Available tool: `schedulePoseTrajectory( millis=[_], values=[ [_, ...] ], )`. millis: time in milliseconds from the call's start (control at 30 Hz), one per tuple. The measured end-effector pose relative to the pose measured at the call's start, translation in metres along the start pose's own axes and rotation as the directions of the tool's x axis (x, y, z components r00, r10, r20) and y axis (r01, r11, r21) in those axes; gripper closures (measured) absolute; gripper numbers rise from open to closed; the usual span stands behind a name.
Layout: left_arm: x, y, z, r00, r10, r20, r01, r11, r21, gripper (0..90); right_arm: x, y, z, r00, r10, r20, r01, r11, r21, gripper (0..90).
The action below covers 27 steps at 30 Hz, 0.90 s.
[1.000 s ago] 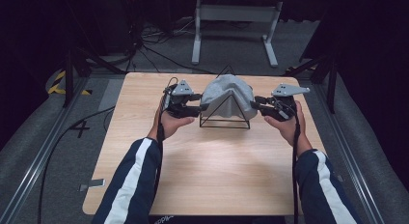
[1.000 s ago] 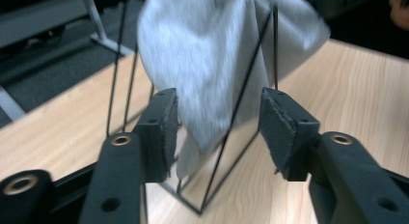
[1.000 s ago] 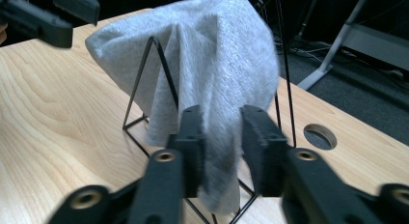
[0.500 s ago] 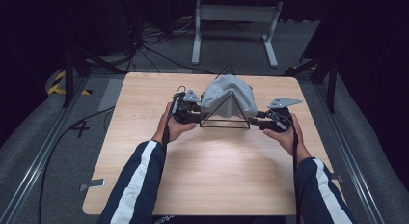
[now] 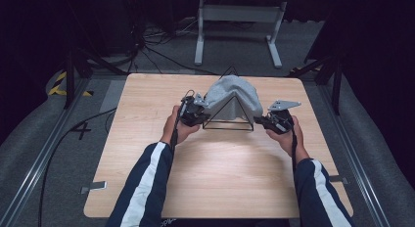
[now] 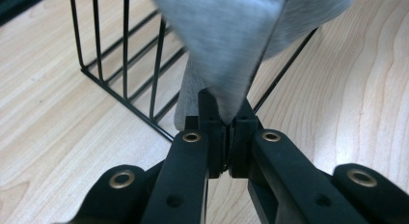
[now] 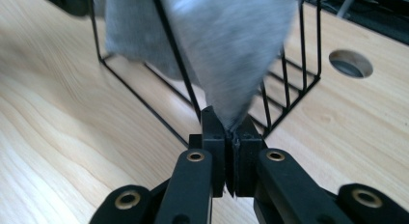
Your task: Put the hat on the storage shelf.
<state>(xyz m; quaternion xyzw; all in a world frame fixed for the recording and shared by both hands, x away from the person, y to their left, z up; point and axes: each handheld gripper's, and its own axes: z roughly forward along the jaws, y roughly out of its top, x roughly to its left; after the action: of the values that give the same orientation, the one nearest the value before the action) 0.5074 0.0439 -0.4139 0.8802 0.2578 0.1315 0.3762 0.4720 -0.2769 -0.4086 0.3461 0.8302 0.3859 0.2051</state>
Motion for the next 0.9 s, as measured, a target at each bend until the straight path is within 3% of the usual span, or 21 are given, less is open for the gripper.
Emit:
schedulePoseTrajectory(
  millis=[167,233,300,367,433,500,533,600,633,700,833,900],
  values=[
    [-0.002,-0.004,0.004,0.9999,0.01,0.0,-0.01,0.9999,0.01,87.8,0.0,-0.008,0.006,0.9996,0.027,-0.01,-0.027,1.0,-0.005,87.6],
    [-0.004,-0.003,0.005,0.9997,0.025,-0.003,-0.025,0.9997,0.003,87.8,0.0,-0.007,0.005,0.9998,0.02,0.002,-0.02,1.0,-0.019,87.6],
    [-0.006,-0.004,0.007,0.9986,0.05,-0.017,-0.049,0.9982,0.033,87.9,0.001,-0.006,0.001,0.9998,0.019,0.002,-0.019,0.999,-0.031,87.6],
    [-0.005,-0.006,0.008,0.9991,0.042,-0.007,-0.041,0.9984,0.038,87.9,-0.001,-0.007,0.0,0.9997,0.014,0.021,-0.014,1.0,-0.026,87.5],
    [-0.004,-0.01,0.012,0.9968,0.067,-0.044,-0.062,0.9932,0.098,87.9,-0.005,-0.006,-0.009,0.9991,0.039,0.014,-0.038,0.996,-0.08,87.1],
    [0.0,-0.02,0.018,0.997,0.063,-0.044,-0.056,0.9875,0.147,87.9,-0.007,-0.005,-0.016,0.9987,0.049,-0.017,-0.05,0.991,-0.124,86.8],
    [0.002,-0.023,0.018,0.9968,0.06,-0.052,-0.052,0.9868,0.154,87.9,-0.007,-0.005,-0.021,0.9992,0.039,-0.01,-0.04,0.991,-0.127,87.1],
    [0.008,-0.029,0.017,0.9984,0.002,-0.057,0.005,0.9926,0.122,87.9,-0.005,-0.005,-0.023,1.0,0.009,-0.001,-0.009,0.995,-0.095,87.5],
    [0.011,-0.03,0.015,0.9987,-0.008,-0.05,0.014,0.9929,0.118,87.8,-0.003,-0.006,-0.021,0.9998,-0.014,0.012,0.014,0.998,-0.062,87.7],
    [0.01,-0.03,0.015,0.9986,0.003,-0.054,0.003,0.9924,0.123,87.8,-0.003,-0.01,-0.016,0.9993,-0.025,0.026,0.026,0.999,-0.025,87.7],
    [0.004,-0.028,0.019,0.9971,0.047,-0.06,-0.038,0.9893,0.141,87.8,-0.01,-0.022,-0.004,0.9987,0.033,0.039,-0.033,0.999,-0.002,87.7],
    [0.003,-0.028,0.019,0.9973,0.043,-0.06,-0.035,0.9902,0.135,87.8,-0.013,-0.027,0.0,0.9979,0.046,0.046,-0.047,0.999,0.012,87.6]
  ],
)
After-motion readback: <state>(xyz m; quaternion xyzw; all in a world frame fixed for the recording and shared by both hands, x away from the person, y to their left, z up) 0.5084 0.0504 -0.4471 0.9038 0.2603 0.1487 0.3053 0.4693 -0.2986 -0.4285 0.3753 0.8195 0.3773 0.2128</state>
